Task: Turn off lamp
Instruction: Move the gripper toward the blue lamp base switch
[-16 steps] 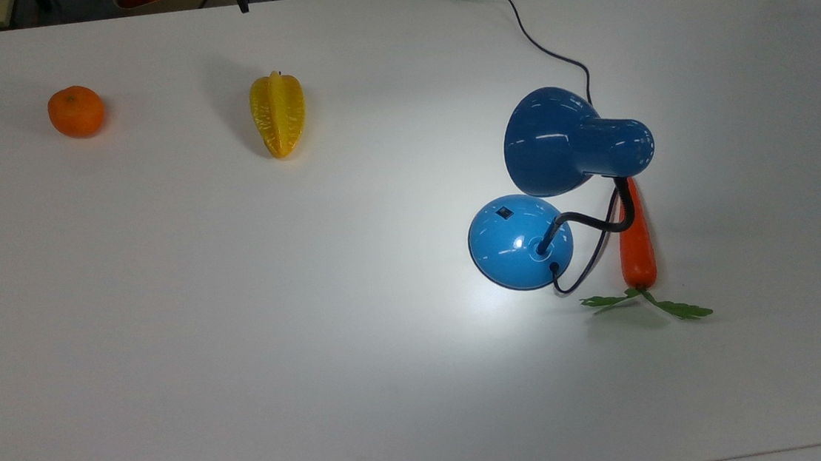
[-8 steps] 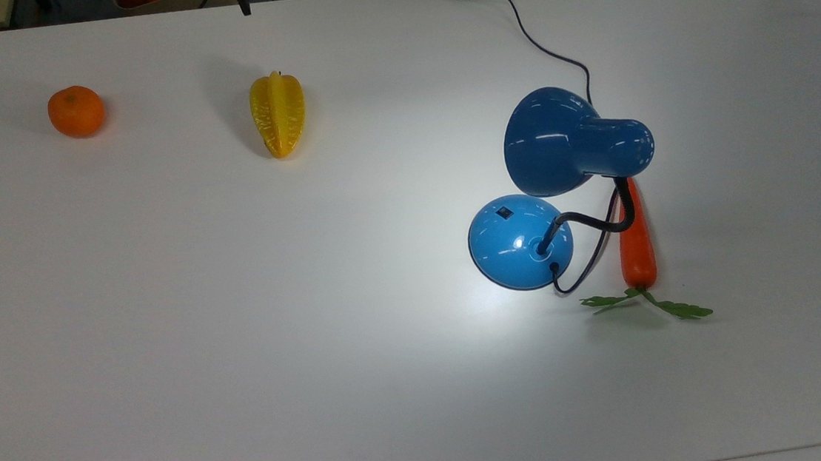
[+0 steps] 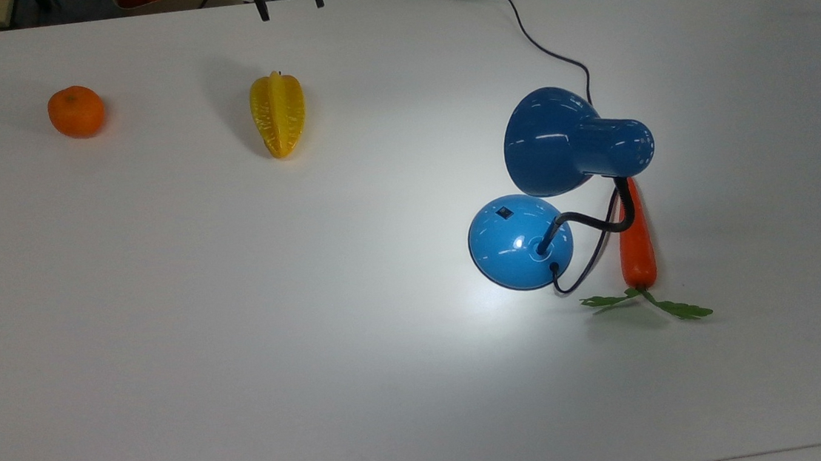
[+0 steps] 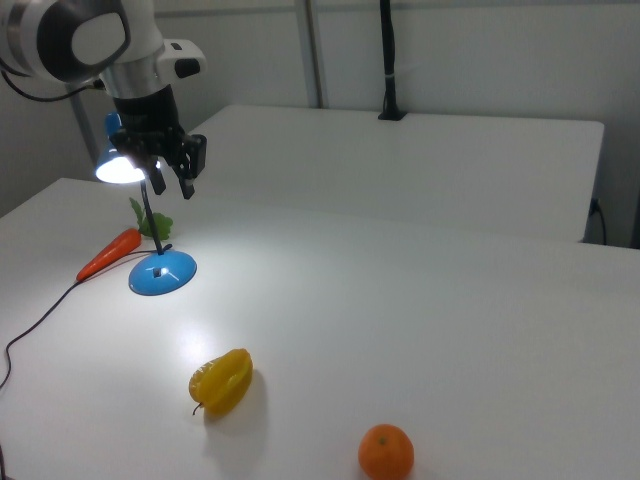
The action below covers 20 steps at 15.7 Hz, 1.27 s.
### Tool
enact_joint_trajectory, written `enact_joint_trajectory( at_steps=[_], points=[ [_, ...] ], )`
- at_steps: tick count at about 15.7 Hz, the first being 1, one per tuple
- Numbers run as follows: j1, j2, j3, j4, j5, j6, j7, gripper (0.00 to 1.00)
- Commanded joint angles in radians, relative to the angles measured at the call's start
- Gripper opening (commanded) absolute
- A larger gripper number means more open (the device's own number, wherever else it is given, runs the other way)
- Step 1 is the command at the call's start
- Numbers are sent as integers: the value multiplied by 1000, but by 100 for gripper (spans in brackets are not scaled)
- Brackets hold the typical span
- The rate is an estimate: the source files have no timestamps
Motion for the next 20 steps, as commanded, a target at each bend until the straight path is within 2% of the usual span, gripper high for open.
enact_joint_trajectory(
  at_steps=[1,4,10,17,20],
  points=[
    [6,-2,-8,-15,7,32,-20,16],
    [7,-2,-7,-17,7,35,-18,1],
    [18,20,9,-34,9,35,-21,0],
    [24,80,101,-83,17,170,-55,0],
    [44,122,121,-83,15,250,-53,0]
  ],
)
